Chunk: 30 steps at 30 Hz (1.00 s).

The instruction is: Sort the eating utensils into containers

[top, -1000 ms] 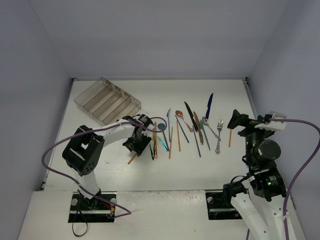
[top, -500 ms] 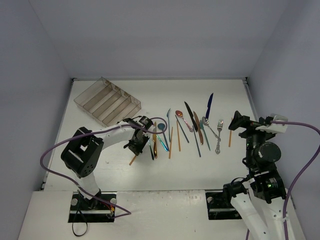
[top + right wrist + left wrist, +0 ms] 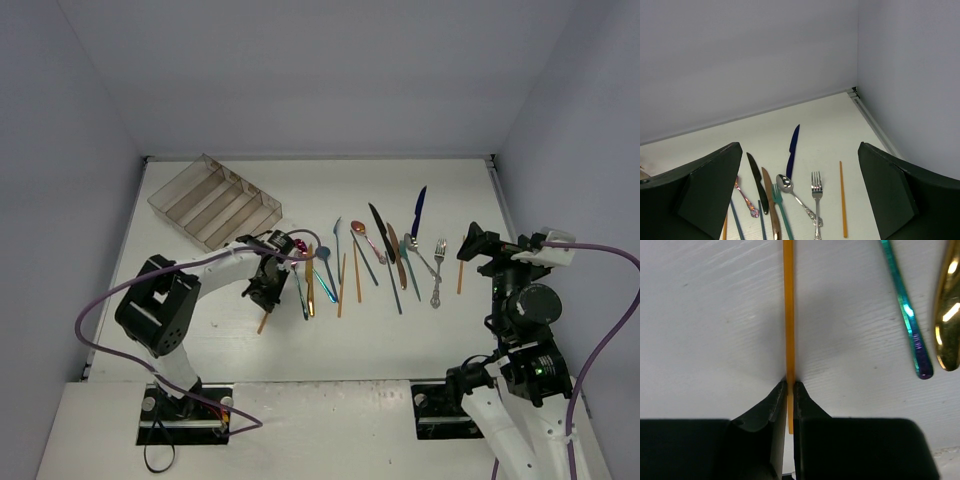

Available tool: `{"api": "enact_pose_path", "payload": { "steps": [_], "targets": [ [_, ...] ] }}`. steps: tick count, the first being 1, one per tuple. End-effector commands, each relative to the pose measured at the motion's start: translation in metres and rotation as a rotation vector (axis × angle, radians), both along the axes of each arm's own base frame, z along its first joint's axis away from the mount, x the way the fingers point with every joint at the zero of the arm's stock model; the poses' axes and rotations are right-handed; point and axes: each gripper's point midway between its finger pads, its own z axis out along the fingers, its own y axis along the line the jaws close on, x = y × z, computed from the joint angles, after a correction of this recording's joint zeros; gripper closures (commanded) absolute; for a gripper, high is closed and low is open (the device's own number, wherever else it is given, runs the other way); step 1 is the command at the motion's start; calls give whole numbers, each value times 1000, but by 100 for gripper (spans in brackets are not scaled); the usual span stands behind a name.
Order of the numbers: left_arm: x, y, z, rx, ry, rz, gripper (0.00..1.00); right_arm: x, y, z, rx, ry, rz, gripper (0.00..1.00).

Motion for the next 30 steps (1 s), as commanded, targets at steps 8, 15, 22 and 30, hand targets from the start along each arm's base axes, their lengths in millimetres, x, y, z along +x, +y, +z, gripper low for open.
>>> {"api": "enact_pose_path", "payload": {
  "steps": [8, 15, 22, 30],
  "targets": [
    [11, 33, 71, 12, -170, 55, 100, 4, 1, 18, 26, -61, -4, 0],
    [62, 64, 169, 76, -439, 9, 100, 4, 4, 23, 27, -69, 12, 0],
    [144, 141, 223, 308, -636, 3, 100, 5, 12, 24, 30, -70, 57, 0],
    [235, 195, 243, 454, -817, -116, 100, 12, 26, 14, 39, -34, 125, 0]
  ]
}}
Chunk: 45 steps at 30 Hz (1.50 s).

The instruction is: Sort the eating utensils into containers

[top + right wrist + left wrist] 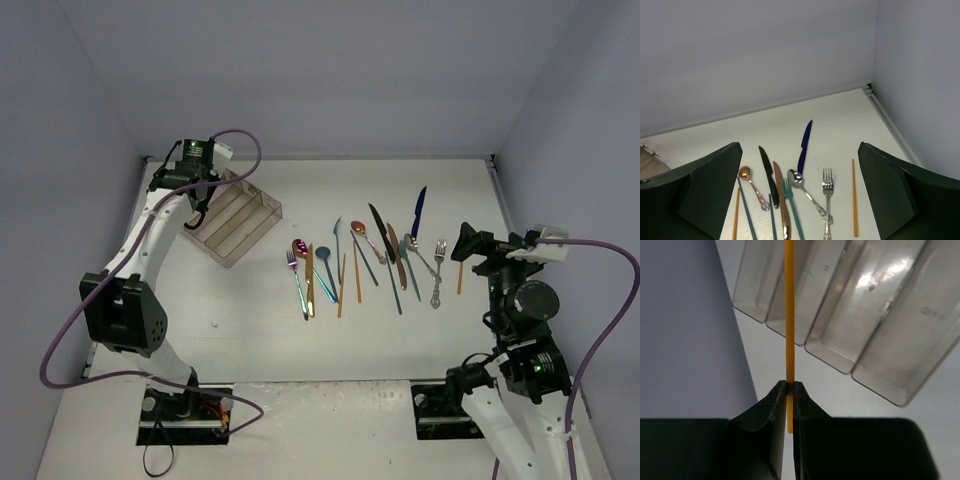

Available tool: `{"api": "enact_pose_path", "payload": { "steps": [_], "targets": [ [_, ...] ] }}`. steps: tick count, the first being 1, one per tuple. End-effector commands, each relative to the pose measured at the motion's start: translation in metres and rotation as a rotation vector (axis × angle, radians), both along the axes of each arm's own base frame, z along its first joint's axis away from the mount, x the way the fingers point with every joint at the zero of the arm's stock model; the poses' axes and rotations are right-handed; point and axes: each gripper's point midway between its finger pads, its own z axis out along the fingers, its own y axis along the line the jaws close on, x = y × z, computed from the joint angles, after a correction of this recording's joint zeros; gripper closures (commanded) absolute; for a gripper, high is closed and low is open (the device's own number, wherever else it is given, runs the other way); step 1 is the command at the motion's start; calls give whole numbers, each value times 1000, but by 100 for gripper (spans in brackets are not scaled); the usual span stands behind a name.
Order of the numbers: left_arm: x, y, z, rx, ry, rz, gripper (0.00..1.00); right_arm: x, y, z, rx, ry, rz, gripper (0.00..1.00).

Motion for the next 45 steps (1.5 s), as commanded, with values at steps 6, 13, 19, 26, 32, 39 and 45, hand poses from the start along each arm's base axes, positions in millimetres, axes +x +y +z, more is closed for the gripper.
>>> {"api": "enact_pose_path", "payload": {
  "steps": [6, 13, 19, 26, 32, 39, 45],
  "targets": [
    [101, 58, 45, 234, -270, -188, 100, 19, 24, -2, 30, 31, 101, 0],
    [146, 91, -4, 248, -196, -204, 100, 33, 33, -14, 14, 102, 128, 0],
    [166, 97, -34, 182, -192, -192, 100, 41, 34, -19, 8, 136, 121, 0],
    [175, 110, -62, 153, -165, -175, 100, 42, 35, -23, 20, 147, 122, 0],
    [171, 109, -67, 139, -159, -158, 71, 47, 36, -29, 2, 172, 122, 0],
    [164, 103, -18, 78, -310, -98, 49, 53, 41, -42, -13, 212, 143, 0],
    [138, 65, 58, -151, -463, -22, 40, 60, 41, -47, -18, 237, 135, 0]
  ]
}}
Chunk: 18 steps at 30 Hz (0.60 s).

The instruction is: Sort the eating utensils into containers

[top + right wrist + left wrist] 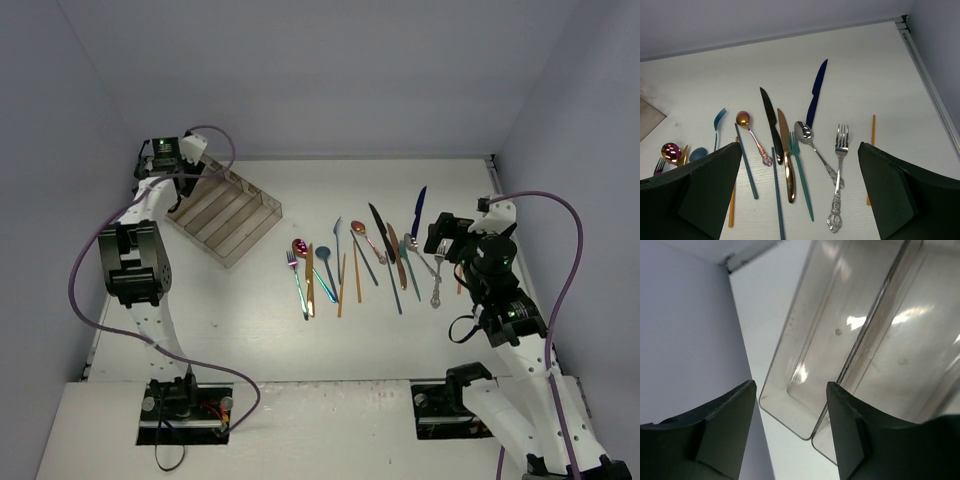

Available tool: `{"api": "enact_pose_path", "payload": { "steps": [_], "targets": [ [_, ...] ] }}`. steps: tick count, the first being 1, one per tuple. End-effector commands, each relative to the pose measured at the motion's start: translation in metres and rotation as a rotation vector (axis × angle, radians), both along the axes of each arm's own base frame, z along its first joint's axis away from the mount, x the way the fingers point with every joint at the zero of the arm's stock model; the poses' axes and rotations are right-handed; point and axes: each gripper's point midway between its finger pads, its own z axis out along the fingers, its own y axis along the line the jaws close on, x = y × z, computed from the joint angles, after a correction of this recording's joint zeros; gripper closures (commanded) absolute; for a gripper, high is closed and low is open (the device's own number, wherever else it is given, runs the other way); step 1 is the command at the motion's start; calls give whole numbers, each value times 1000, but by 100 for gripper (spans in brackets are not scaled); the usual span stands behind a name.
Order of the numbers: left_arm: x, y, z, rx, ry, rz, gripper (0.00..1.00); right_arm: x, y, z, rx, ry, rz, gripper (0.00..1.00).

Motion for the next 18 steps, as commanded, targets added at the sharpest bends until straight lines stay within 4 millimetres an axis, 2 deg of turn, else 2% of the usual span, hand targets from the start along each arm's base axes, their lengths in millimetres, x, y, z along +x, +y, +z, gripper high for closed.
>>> {"api": "enact_pose_path", "payload": {
  "steps": [1, 3, 5, 6, 7, 8, 10, 12, 14, 16, 18],
  "targets": [
    [-17, -44, 148, -233, -324, 49, 37, 11, 6, 30, 11, -79, 16, 0],
    [-41, -82, 170, -334, -345, 68, 31, 12, 6, 30, 16, -76, 11, 0],
    [-67, -128, 180, -394, -341, 59, 31, 12, 6, 29, 25, -75, 5, 0],
    [-70, -134, 180, -403, -339, 58, 31, 12, 5, 30, 26, -75, 2, 0],
    [-93, -167, 179, -466, -326, 52, 30, 12, 3, 30, 30, -75, -10, 0],
    [-109, -192, 175, -530, -310, 54, 29, 12, 2, 31, 33, -78, -19, 0],
    [-133, -227, 165, -616, -269, 39, 28, 12, 0, 32, 37, -83, -32, 0],
    [-166, -278, 143, -683, -170, -13, 28, 10, -3, 29, 39, -65, -53, 0],
    [-196, -316, 120, -670, -86, -62, 28, 10, -3, 28, 51, -60, -56, 0],
    [-219, -338, 101, -645, -36, -80, 28, 11, 1, 24, 73, -43, -49, 0],
    [-234, -350, 84, -665, 6, -77, 28, 13, 7, 16, 92, -11, -28, 0]
  ]
}}
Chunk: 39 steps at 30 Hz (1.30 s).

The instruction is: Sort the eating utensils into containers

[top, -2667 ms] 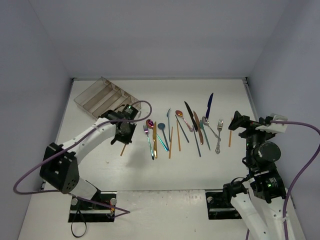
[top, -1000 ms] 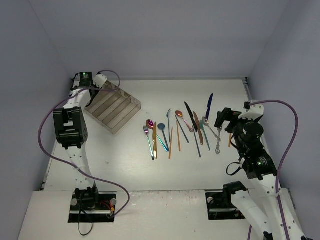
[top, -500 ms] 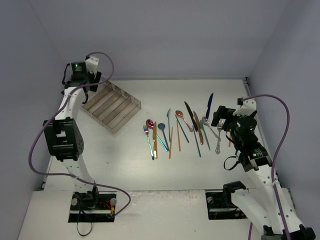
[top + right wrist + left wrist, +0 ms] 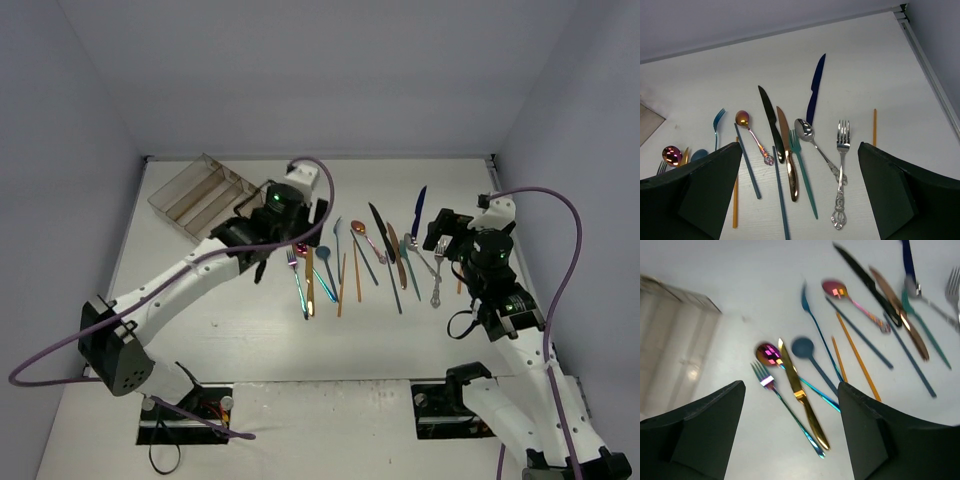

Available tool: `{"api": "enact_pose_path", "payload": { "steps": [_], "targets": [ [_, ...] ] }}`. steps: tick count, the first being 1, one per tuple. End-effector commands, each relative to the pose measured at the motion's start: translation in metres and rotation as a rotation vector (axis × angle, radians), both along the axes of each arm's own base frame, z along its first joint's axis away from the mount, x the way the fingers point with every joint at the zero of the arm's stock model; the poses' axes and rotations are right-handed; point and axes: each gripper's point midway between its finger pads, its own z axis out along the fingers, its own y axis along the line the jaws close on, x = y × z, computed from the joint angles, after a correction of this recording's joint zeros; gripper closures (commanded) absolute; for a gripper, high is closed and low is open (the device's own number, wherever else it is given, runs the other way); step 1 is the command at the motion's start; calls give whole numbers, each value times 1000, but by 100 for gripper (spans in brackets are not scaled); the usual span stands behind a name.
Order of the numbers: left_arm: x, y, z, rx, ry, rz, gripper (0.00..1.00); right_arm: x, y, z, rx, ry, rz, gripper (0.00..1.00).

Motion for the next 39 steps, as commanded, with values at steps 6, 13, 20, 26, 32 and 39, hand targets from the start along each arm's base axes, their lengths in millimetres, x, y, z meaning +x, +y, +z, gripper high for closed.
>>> {"api": "enact_pose_path", "payload": {
  "steps": [6, 13, 20, 26, 32, 39],
  "targets": [
    [-36, -5, -45, -53, 147, 104, 28, 23, 22, -43, 88, 204, -4, 0],
    [-45, 6, -45, -21, 126, 73, 28, 15, 34, -124, 73, 467, -32, 2],
    [-52, 10, -53, 0, 127, 37, 28, 1, 57, -172, 35, 616, 18, 32],
    [-54, 10, -62, 9, 140, 21, 28, -12, 82, -203, -12, 715, 66, 42],
    [-55, 9, -64, 5, 147, 12, 28, -20, 80, -229, -50, 786, 27, 48],
    [-56, 8, -67, 6, 162, 5, 28, -25, 77, -250, -82, 835, 20, 61]
  ]
}}
